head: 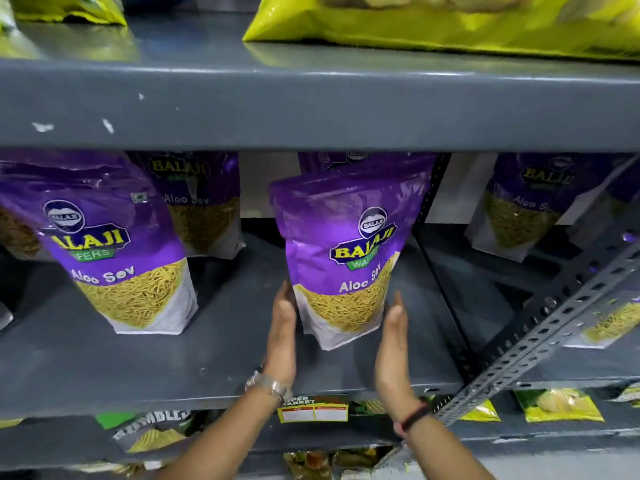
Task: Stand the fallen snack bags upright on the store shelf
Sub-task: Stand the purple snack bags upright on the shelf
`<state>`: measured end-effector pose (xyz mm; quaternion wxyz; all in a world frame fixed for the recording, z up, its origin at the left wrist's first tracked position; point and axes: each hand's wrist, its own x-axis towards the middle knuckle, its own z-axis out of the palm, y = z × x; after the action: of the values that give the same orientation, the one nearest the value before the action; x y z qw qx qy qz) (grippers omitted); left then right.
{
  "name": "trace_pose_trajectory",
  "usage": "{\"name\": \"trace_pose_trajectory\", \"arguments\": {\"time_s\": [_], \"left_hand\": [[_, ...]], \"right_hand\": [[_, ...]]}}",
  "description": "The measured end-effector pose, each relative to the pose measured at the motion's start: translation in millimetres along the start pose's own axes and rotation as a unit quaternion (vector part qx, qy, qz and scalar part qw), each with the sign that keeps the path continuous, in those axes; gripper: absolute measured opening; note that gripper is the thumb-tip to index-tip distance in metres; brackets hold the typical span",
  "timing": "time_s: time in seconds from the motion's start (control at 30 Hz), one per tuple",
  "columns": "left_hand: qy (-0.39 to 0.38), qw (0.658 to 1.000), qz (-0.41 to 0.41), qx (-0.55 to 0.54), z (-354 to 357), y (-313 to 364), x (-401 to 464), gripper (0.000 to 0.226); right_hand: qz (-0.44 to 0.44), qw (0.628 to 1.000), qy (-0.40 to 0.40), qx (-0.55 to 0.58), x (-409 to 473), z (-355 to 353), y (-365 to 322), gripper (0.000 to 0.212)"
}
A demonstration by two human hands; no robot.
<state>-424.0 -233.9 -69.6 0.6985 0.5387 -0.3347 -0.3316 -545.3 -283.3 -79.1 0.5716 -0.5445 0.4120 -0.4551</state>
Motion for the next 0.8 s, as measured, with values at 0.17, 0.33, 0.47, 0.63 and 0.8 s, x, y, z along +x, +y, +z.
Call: {"name": "trace_pose_trajectory", "arguments": {"time_s": [0.17, 0.33, 0.47, 0.63, 0.8], "left_hand": [[-0.075, 0.983, 0.008, 0.170, -2, -28, -11, 0.086], [-0.154, 0.927, -0.054, 0.338, -36, -26, 18, 0.079], [-0.162, 0.869, -0.042, 0.465, -42, -37, 17, 0.095], [-0.083, 0.864, -0.027, 0.496, -32, -46, 15, 0.062], [-0.076, 0.857, -0.004, 0.510, -27, -51, 1, 0.055]], "right_hand": [[0.007, 0.997, -0.056, -0.052, 42, -7, -4, 0.082], [0.008, 0.990, -0.097, -0.103, 28, -25, 9, 0.042], [0.026, 0.960, -0.181, -0.214, 33, -47, 13, 0.060], [0.002, 0.941, -0.153, -0.303, 37, -51, 19, 0.064], [-0.017, 0.928, -0.141, -0.345, 28, -62, 25, 0.066]]}}
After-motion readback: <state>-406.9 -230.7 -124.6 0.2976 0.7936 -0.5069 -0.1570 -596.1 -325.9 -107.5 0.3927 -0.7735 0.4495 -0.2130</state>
